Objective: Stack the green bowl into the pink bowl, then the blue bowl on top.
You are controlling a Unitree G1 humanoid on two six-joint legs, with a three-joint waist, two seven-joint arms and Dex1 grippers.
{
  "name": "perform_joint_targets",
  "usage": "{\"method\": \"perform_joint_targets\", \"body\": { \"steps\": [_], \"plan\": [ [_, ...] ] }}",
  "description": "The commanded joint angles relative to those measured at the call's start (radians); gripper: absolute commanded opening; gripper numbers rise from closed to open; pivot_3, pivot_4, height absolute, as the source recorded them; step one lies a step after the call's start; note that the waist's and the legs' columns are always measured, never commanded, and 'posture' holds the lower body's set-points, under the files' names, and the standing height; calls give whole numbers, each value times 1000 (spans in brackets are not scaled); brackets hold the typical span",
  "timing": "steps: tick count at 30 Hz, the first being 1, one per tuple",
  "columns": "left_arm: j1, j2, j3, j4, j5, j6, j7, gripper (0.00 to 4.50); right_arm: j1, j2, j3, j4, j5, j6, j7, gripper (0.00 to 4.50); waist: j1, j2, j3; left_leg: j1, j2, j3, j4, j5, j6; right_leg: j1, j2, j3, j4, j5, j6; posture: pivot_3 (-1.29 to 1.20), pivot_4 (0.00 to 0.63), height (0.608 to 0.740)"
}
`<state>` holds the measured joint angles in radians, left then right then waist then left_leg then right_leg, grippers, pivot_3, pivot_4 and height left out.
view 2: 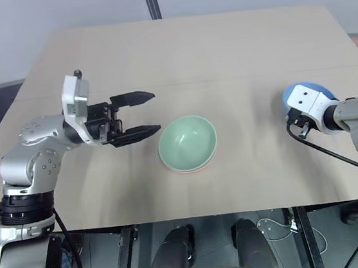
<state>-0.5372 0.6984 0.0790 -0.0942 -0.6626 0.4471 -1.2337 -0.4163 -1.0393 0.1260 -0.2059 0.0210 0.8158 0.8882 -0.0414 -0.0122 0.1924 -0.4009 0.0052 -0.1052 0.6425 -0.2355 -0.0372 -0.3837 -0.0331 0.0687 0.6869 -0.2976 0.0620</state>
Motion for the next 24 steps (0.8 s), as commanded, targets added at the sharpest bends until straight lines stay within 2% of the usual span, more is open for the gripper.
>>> {"method": "perform_joint_targets", "body": {
  "steps": [1, 6, 10, 16, 19, 24],
  "plan": [
    [16, 22, 35, -42, -6, -3, 10, 4500, -22, -4, -10, -8, -2, -15, 5, 22, 0, 0, 0, 0, 0, 0, 0, 0, 0, 0, 0, 0, 0, 0, 0, 0, 150, 740],
    [24, 24, 40, -51, -13, 0, 21, 4500, -31, -6, -4, -44, 14, -100, 45, 22, 0, 0, 0, 0, 0, 0, 0, 0, 0, 0, 0, 0, 0, 0, 0, 0, 150, 740],
    [25, 27, 41, -43, -6, -6, 26, 4500, -84, 67, -68, -198, 157, -187, 116, 22, -7, 1, 1, 0, 1, 0, 0, 0, 0, 0, 0, 0, 0, 0, 0, 0, 150, 740],
    [26, 32, 45, -31, -1, -8, 24, 4500, -185, 164, -75, -401, 383, -133, 174, 22, 2, 2, 2, -1, 0, -2, 1, 0, 0, 0, 1, -2, 0, 0, 0, 0, 150, 740],
    [35, 40, 50, -18, 11, -17, 22, 4500, -210, 202, 0, -432, 417, -155, 206, 22, 4, 2, 2, -1, 0, -4, 1, 0, 0, 2, 0, -4, -2, 0, 0, 0, 150, 740],
    [42, 45, 60, -21, 13, -14, 22, 4500, -254, 245, 132, -406, 367, -203, 236, 22, 0, 2, 2, -1, 0, -4, 1, 0, 0, 2, 0, -4, -1, 0, 0, 0, 150, 740]
  ]
}}
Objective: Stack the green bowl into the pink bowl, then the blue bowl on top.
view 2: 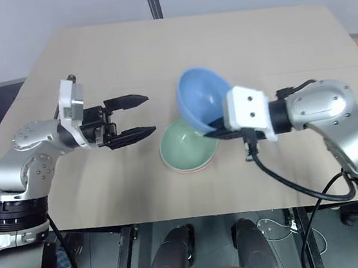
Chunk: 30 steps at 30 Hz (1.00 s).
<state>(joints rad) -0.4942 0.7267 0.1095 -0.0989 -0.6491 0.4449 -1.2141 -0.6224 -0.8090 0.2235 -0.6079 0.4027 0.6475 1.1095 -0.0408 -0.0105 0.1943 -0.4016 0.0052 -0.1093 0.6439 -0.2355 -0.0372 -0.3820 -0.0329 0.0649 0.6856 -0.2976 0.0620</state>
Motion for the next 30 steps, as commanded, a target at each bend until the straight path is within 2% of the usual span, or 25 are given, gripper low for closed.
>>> {"method": "perform_joint_targets", "body": {
  "steps": [1, 5, 6, 7, 12, 19, 25, 30],
  "plan": [
    [3, 19, 34, -18, -2, -10, 5, 4500, -61, 28, 53, 3, -18, -34, 16, 22, -2, 0, 0, 0, 0, 0, 0, 0, 0, 0, 0, 0, 0, 0, 0, 0, 150, 740],
    [26, 29, 47, -25, -3, -9, 7, 4500, -85, 54, 101, 16, -26, -34, 29, 22, -2, 0, 0, 1, 0, 0, 0, 0, 0, 0, 0, 0, 1, 0, 0, 0, 150, 740],
    [32, 32, 50, -29, -6, -7, 10, 4500, -86, 53, 111, 17, -27, -32, 36, 346, -1, 0, 0, 1, 0, 0, 0, 0, 0, 0, 0, 0, 1, 0, 0, 0, 150, 740],
    [41, 37, 56, -34, -10, -6, 9, 4500, -85, 53, 122, 17, -30, -28, 38, 346, 0, 0, 0, 0, 0, 0, 0, 0, 0, 0, 0, 0, 1, 0, 0, 0, 150, 740],
    [60, 47, 66, -42, -18, -3, 7, 4500, -80, 59, 118, 19, -53, -22, 6, 2419, 0, 0, 0, 0, 0, -1, 0, 0, 0, 0, 0, 0, 1, 0, 0, 0, 150, 740],
    [59, 55, 61, -39, -18, 2, -12, 4500, -55, 15, 66, 62, -77, -31, -7, 2419, 0, 0, 0, 0, 0, -1, 0, 0, 0, 0, 0, 0, 1, 0, 0, 0, 150, 740],
    [84, 77, 51, -47, -13, 7, -39, 4500, 38, -71, -86, 159, -79, -36, -42, 2419, 1, 0, 0, 0, 0, 0, 0, 0, 0, 0, 0, 0, 0, 0, 0, 0, 150, 740],
    [112, 103, 49, -42, 5, -2, -56, 4500, 160, -122, -256, 185, -12, -37, -32, 2419, -1, 0, 0, 0, 0, 0, -1, 0, 0, 0, 0, 0, 0, 0, 0, 0, 150, 740]
  ]
}}
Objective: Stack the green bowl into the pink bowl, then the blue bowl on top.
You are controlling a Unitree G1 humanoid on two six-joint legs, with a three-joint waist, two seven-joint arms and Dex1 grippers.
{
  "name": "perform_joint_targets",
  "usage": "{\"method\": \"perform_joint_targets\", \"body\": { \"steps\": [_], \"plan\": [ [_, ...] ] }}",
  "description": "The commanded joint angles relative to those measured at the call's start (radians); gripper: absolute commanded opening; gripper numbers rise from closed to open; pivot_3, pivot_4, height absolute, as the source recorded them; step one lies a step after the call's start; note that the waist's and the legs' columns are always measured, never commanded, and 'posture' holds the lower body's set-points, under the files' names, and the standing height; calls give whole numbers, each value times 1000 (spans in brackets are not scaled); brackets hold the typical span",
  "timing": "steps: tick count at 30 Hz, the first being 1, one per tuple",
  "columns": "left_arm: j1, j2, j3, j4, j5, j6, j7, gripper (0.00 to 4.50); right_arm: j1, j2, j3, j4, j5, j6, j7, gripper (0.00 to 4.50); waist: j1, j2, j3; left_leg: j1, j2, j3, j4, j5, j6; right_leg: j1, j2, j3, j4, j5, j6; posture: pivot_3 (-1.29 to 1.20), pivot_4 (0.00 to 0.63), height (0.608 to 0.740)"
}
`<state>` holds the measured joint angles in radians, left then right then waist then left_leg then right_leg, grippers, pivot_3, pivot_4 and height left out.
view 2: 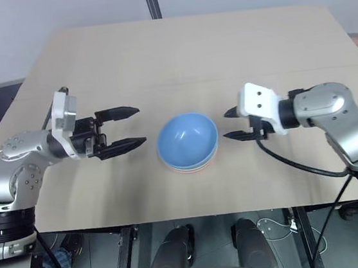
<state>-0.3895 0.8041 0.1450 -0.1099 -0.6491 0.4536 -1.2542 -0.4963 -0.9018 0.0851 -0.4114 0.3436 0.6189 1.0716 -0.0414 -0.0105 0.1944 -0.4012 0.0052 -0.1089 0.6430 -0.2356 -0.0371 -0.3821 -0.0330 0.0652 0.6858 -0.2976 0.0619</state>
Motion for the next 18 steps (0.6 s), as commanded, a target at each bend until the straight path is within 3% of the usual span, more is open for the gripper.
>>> {"method": "perform_joint_targets", "body": {
  "steps": [1, 10, 18],
  "plan": [
    [12, 29, 17, -28, 6, -13, -19, 4500, 60, -41, -152, -12, 59, -7, 11, 2419, 0, 0, 0, 0, 0, 0, 0, 0, 0, 0, 0, 0, 0, 0, 0, 0, 150, 740],
    [63, 100, 59, -2, 32, -38, -54, 4500, 262, -122, -482, -4, 201, 13, 79, 2419, 1, 0, 0, 1, 0, 1, 0, 0, 0, 1, 0, 0, 0, 0, 0, 0, 150, 740],
    [115, 126, 86, -5, 30, -41, -71, 4500, 418, -108, -574, -39, 233, -36, 95, 2419, 1, 0, 0, 2, 0, 2, 0, 0, 0, 1, 0, 1, 0, 0, 0, 0, 150, 740]
  ]
}}
